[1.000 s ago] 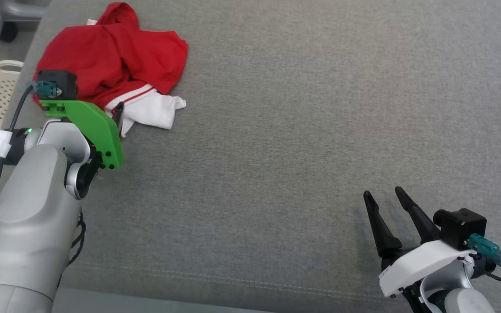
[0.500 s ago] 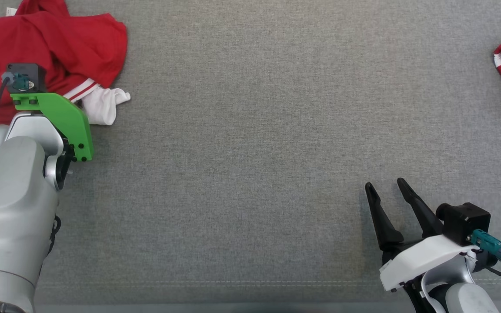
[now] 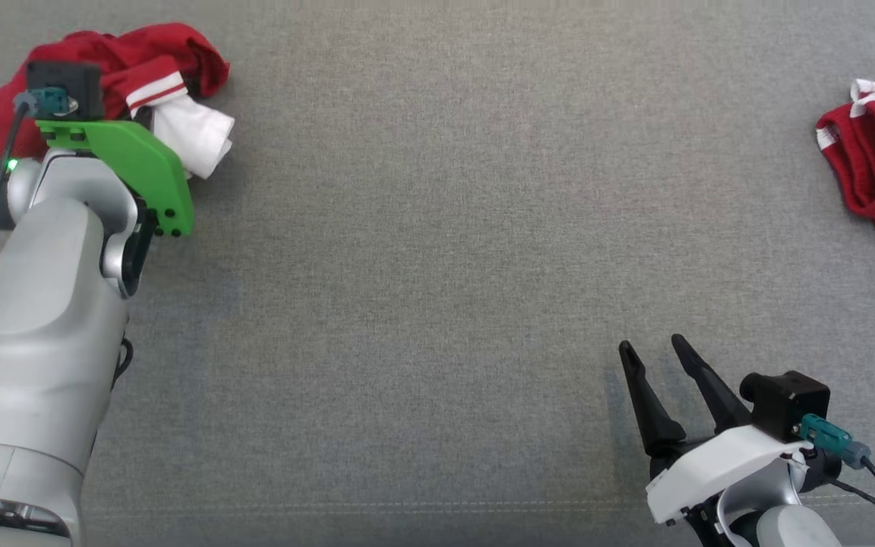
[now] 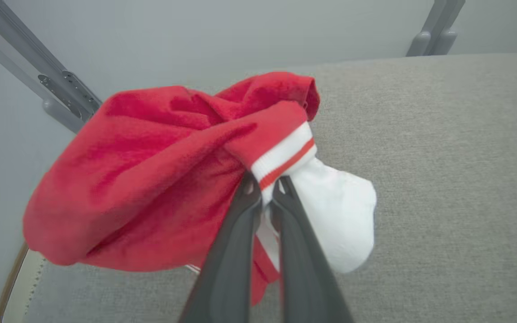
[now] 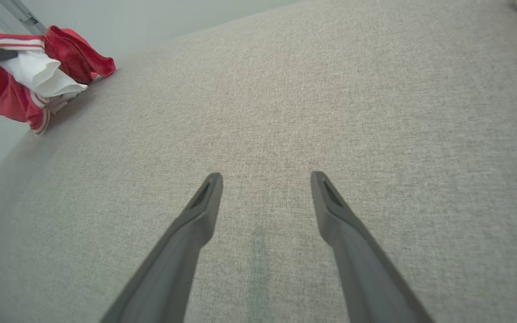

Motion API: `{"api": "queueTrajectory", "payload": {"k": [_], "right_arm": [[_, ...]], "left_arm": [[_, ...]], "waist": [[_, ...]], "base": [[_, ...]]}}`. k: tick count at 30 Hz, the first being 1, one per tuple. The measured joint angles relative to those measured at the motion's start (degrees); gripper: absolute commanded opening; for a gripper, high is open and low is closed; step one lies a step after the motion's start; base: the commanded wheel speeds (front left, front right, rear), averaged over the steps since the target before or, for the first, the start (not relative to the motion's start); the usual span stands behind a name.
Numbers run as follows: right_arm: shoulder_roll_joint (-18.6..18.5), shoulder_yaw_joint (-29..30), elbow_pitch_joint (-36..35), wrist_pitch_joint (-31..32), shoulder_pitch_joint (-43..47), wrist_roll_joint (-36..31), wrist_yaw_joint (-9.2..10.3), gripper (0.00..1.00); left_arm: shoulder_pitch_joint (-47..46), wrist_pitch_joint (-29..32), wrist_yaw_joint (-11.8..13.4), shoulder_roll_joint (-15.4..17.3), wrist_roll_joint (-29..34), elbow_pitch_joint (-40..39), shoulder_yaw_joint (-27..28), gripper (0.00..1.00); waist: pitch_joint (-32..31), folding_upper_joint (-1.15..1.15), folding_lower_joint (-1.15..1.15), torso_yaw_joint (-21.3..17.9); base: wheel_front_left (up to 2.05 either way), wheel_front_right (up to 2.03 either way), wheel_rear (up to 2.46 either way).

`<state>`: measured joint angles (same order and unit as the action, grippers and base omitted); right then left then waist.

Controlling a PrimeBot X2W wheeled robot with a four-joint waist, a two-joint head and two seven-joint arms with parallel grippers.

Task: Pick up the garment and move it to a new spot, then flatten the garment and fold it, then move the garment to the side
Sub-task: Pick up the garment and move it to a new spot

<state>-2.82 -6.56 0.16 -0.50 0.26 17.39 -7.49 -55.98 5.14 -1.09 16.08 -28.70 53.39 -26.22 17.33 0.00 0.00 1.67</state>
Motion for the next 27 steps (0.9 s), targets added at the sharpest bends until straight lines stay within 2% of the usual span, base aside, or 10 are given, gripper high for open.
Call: {"api": "queueTrajectory", "payload": {"k": [8, 14, 23, 27], "right_arm": [[0.0, -1.9, 3.5, -1.6, 0.6, 2.2, 0.00, 1.00], [0.0, -2.9, 5.3, -2.7, 1.3, 3.2, 0.00, 1.00], [0.0, -4.6, 7.0, -3.4, 1.9, 4.2, 0.00, 1.00], [0.0, -5.1, 7.5, -3.6, 2.1, 4.3, 0.00, 1.00]], "left_arm": [[-2.0, -3.0, -1.9, -3.6, 0.0, -7.6, -1.8, 0.00], [-2.9, -4.9, -2.7, -6.6, -0.7, -13.8, -2.5, 0.00], [-5.5, -8.4, -2.3, -11.0, -2.5, -21.2, -2.5, 0.00], [-6.8, -9.2, -0.4, -12.5, -4.8, -23.1, -2.4, 0.00]], "waist": [[-5.6, 0.00, 0.00, -1.4], [-9.0, 0.00, 0.00, -4.2], [-12.5, 0.00, 0.00, -10.5], [-13.6, 0.00, 0.00, -13.3]], "base": [[0.00, 0.00, 0.00], [0.00, 0.00, 0.00], [0.00, 0.00, 0.00], [0.00, 0.00, 0.00]]}}
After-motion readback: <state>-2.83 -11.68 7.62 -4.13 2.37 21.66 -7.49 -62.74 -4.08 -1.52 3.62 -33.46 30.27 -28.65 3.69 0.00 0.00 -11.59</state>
